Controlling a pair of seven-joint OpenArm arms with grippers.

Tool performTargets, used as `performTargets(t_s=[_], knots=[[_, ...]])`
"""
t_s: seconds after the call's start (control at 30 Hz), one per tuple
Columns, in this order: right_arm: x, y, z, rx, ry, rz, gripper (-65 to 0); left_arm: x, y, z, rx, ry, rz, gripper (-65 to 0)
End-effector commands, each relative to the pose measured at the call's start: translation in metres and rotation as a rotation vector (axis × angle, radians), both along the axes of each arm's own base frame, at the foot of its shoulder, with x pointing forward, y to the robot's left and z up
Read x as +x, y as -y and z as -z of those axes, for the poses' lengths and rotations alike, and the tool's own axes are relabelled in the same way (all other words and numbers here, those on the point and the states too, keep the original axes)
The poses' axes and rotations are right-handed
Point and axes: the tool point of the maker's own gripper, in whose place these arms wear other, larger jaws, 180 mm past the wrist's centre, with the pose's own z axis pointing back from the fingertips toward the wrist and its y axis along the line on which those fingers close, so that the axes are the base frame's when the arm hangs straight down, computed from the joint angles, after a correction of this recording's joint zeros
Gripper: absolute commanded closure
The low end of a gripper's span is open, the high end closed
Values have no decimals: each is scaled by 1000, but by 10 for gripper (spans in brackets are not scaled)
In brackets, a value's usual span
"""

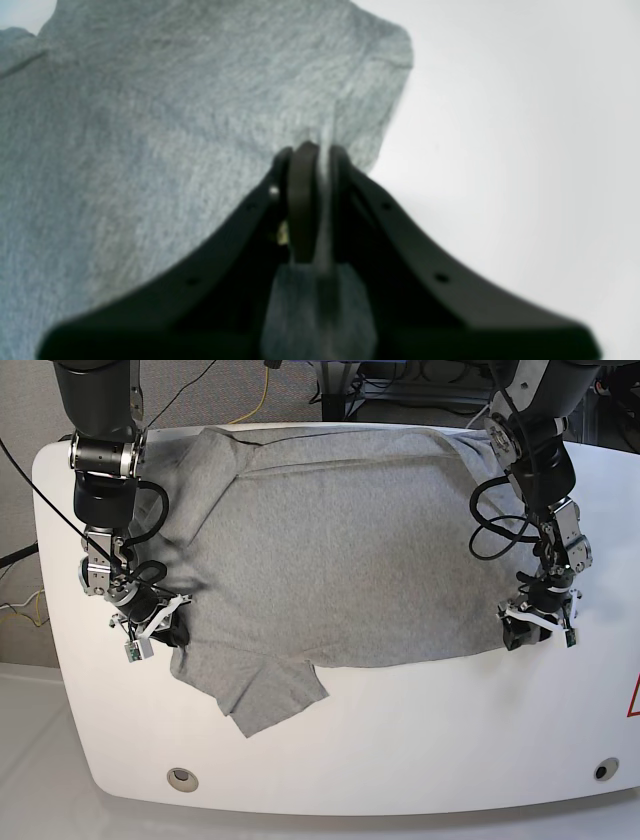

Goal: Fold the T-shirt properly

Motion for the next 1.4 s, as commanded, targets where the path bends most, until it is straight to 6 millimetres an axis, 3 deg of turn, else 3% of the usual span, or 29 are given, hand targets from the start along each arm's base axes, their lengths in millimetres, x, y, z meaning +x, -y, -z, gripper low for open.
performTargets(t_s=[0.0,0.07,0.3,0.87,1.37], knots=[[-6,11,8,-67,-67,-11,-55,-16,4,22,12,-136,49,-77],[-6,11,9,-66,-67,-12,-55,-16,-3,19,26,-140,45,0],[-5,10,8,-64,-65,-13,-55,-24,-14,9,81,-142,46,-8],[-3,10,6,-65,-59,-14,-53,-29,-31,-39,234,-79,57,-5],[16,10,-31,-168,-25,-61,-30,-30,-32,-42,238,-80,57,-5]])
